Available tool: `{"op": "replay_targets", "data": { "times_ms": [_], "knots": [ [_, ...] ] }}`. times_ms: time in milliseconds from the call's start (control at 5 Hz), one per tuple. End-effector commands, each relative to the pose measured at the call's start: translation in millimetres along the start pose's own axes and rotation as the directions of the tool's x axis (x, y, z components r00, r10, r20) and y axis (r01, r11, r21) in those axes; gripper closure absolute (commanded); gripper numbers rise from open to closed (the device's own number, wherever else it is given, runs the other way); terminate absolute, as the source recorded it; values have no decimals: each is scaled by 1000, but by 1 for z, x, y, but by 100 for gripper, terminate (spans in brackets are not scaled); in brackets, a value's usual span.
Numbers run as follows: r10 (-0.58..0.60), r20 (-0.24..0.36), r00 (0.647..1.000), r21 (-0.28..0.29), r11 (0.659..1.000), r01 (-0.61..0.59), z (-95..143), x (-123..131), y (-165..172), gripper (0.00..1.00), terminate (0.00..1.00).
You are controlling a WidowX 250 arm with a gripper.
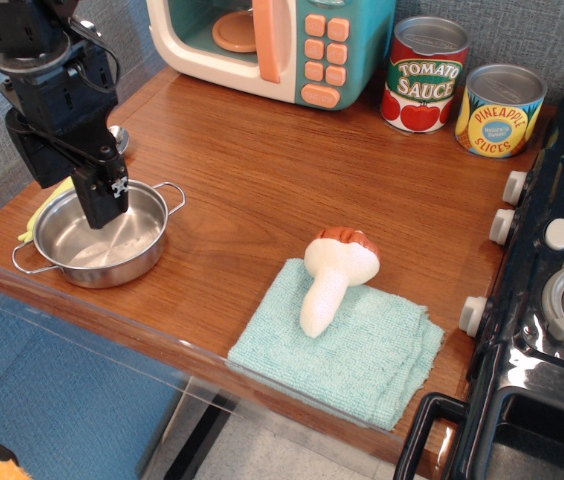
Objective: Move the mushroom from above the blue cloth and place it infront of the oven.
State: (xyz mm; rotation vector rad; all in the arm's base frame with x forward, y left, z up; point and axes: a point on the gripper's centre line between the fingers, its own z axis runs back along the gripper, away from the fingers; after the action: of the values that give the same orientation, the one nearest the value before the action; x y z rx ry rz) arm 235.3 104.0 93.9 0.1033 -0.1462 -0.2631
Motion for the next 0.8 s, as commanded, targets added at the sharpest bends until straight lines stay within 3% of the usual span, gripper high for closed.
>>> {"op": "replay_targets", "data": {
  "times_ms": [0, 400, 600],
  "knots": [
    [0, 0, 1000, 0, 1000, 0, 0, 0, 0, 0, 0],
    [-47, 1, 999, 15, 999, 47, -6, 32, -56, 0, 0],
    [-98, 18, 995, 19, 995, 98, -13, 59, -102, 0, 0]
  ]
}}
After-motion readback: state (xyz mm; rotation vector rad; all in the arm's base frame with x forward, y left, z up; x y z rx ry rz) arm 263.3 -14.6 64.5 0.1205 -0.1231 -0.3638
